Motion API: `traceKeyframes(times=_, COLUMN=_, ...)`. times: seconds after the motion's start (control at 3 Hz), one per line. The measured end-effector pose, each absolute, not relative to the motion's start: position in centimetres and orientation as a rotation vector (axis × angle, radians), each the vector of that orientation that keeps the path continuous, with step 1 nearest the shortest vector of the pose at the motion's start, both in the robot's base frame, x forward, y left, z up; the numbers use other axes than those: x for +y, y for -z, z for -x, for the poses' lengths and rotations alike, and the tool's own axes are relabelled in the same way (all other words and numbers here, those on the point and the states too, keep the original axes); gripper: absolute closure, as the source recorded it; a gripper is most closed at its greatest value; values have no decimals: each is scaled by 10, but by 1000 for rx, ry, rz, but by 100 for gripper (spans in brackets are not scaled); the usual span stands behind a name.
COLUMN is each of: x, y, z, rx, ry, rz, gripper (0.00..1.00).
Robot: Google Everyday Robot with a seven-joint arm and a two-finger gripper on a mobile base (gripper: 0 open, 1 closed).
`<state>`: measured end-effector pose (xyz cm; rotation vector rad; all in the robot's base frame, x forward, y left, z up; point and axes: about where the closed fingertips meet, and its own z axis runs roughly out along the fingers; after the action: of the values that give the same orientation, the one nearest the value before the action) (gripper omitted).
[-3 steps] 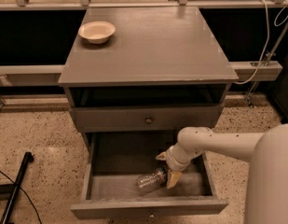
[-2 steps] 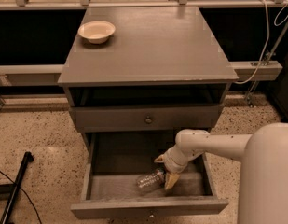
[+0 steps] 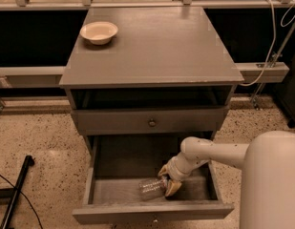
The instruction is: Pick water bottle from middle drawer and place on counter
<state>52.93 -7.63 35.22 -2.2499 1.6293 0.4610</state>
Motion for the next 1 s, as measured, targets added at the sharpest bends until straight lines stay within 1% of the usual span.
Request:
traceKeyframes(times=0.33, x=-76, y=-355, z=-529, rx=1629, ry=-461, rz=2250, gripper=73)
traceKeyframes(times=0.67, x=-81, y=-369, z=-529, rx=1589, ry=-487, rz=2161, gripper=95)
traceKeyframes(times=1.0, x=-72, y=-445, z=-521, rx=1411, ry=-515, rz=1994, gripper=100)
